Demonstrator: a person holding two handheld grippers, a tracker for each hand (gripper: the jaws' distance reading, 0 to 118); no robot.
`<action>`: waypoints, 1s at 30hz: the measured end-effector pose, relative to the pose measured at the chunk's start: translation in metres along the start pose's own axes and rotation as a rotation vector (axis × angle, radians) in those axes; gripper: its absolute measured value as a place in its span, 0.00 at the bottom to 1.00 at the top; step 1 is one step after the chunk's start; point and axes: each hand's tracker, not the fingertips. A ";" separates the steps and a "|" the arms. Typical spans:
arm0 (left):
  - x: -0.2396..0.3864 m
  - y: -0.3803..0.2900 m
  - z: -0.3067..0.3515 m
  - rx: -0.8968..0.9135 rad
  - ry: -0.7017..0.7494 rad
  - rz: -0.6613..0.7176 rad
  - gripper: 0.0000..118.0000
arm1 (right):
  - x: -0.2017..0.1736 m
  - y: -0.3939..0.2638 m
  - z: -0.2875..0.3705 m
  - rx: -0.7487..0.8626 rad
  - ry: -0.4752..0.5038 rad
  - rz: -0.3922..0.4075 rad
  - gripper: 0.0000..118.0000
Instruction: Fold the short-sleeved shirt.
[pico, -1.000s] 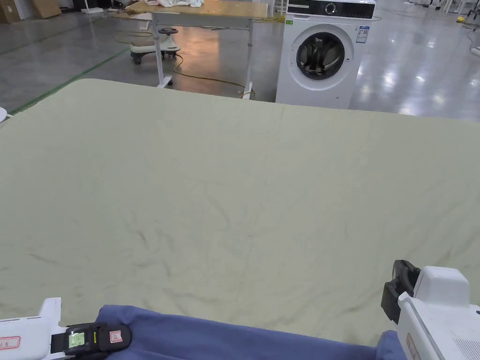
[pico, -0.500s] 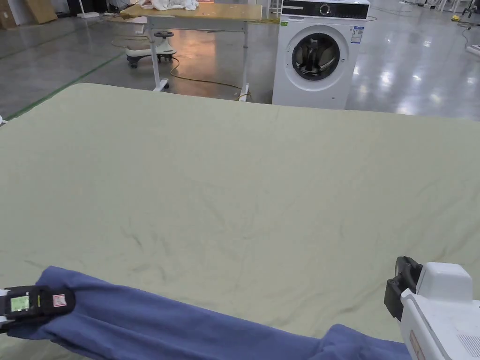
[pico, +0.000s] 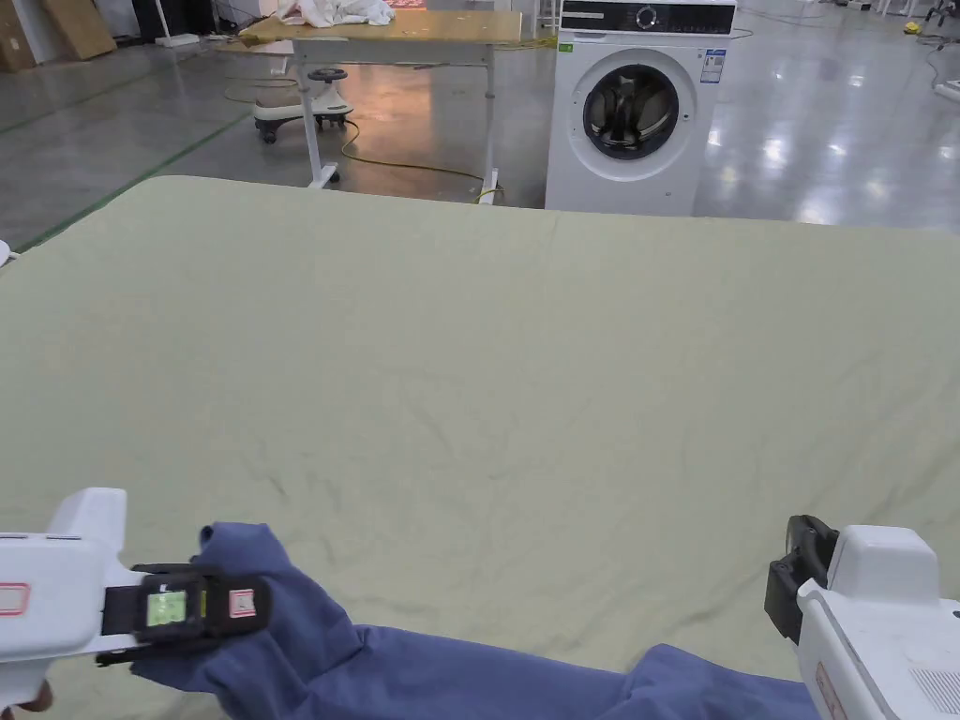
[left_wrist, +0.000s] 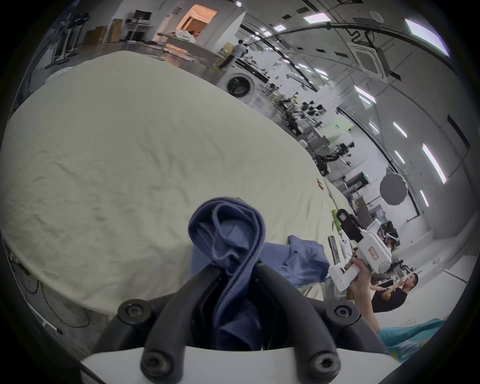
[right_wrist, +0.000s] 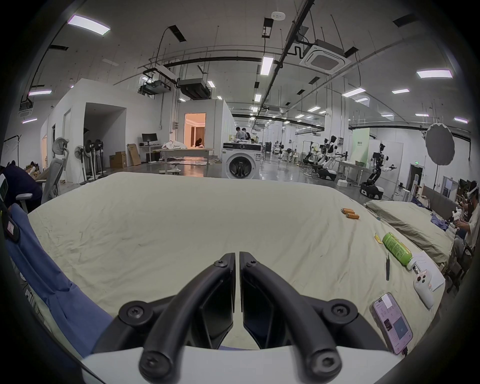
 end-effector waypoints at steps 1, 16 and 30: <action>0.008 -0.002 -0.008 -0.013 -0.010 -0.005 0.05 | 0.001 0.000 0.001 -0.002 0.000 -0.002 0.02; 0.061 -0.059 -0.188 -0.286 0.181 -0.099 0.06 | 0.021 -0.011 0.007 -0.035 -0.046 -0.012 0.02; 0.082 -0.045 -0.163 -0.204 0.073 -0.064 0.38 | 0.025 -0.015 0.012 -0.056 -0.059 0.006 0.02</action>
